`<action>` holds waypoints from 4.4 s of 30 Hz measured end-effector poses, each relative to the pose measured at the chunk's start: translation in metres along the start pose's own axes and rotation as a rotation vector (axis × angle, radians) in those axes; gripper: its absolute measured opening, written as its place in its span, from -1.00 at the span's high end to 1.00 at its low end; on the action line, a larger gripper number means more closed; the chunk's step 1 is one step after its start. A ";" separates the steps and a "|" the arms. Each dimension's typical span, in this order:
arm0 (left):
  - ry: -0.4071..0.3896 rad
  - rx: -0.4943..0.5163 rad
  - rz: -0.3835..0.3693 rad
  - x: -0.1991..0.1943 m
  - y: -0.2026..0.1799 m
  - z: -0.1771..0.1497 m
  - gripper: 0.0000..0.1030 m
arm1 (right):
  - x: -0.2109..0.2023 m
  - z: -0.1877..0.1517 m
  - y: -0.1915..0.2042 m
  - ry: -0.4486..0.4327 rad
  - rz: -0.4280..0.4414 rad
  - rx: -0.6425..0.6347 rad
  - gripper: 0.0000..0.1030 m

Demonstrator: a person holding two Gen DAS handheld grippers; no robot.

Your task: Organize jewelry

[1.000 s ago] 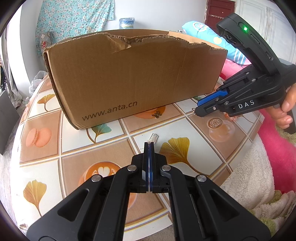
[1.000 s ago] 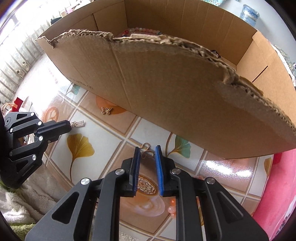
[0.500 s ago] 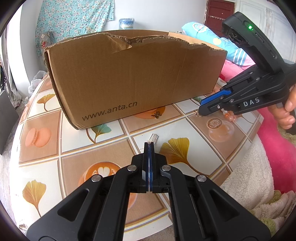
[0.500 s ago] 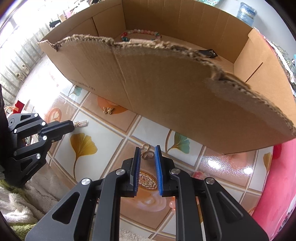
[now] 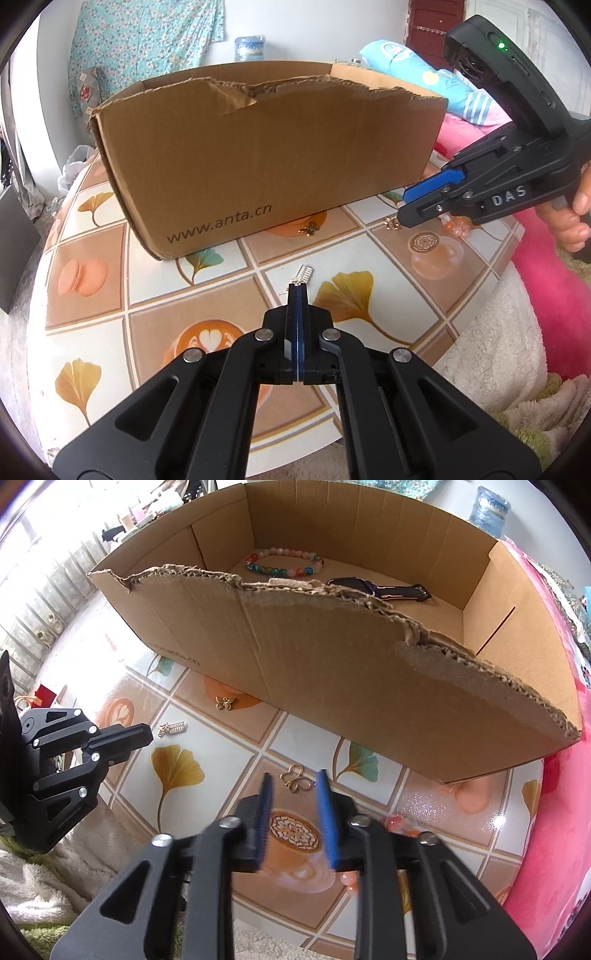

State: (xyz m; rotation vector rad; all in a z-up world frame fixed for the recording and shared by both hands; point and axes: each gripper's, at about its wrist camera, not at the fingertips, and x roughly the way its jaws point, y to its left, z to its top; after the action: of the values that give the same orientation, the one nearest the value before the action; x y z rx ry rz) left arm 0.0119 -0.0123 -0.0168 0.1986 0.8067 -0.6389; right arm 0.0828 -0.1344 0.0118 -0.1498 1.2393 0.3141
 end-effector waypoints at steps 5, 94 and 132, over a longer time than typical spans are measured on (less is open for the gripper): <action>0.002 -0.026 -0.001 0.000 0.004 0.002 0.80 | 0.003 0.004 0.001 0.014 -0.008 -0.019 0.37; -0.016 0.081 -0.010 0.012 -0.004 0.009 0.69 | 0.028 0.037 -0.001 0.045 0.014 0.071 0.94; -0.016 0.081 -0.002 0.012 -0.006 0.011 0.69 | 0.018 0.021 0.039 0.023 0.014 -0.136 0.48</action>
State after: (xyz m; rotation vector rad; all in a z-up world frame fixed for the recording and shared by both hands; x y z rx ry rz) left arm 0.0209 -0.0273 -0.0182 0.2660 0.7659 -0.6754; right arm 0.0948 -0.0893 0.0042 -0.2624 1.2423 0.4103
